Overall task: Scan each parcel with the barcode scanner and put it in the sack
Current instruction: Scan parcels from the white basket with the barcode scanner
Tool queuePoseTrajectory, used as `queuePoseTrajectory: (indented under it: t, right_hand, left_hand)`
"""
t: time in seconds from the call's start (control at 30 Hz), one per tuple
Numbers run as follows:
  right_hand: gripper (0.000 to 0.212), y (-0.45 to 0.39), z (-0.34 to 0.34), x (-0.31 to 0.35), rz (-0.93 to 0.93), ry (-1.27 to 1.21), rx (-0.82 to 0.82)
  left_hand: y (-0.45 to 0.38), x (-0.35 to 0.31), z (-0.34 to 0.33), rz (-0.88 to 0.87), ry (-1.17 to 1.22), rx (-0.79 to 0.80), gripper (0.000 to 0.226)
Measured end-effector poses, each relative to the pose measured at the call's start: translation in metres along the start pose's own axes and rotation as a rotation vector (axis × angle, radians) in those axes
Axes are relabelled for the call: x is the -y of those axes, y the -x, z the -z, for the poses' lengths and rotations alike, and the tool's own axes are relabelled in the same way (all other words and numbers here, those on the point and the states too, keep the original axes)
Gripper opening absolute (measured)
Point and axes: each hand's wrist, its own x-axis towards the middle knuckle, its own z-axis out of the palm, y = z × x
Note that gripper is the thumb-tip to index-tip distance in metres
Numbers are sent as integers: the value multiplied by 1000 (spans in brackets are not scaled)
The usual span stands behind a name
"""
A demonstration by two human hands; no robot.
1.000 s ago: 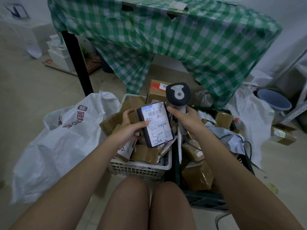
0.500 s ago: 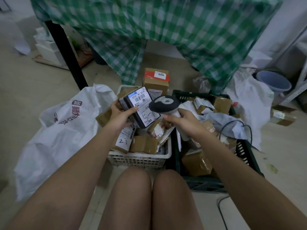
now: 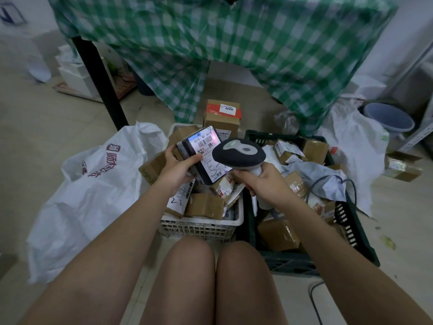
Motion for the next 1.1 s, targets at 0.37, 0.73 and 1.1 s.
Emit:
queuePoseTrajectory:
  t: [0.37,0.73,1.1]
  right_hand:
    - [19,-3,1,2,-2,-73,-10]
    - [14,-37,-50,39,-5,-189,-193]
    - [70,-51,-134,73,-60,-115,342]
  left_hand:
    - [7,1,0,-15,14,21,91]
    - [62,-13,58,-54,46,-23,76]
    - [101,-6,157,-16,198,-28,41]
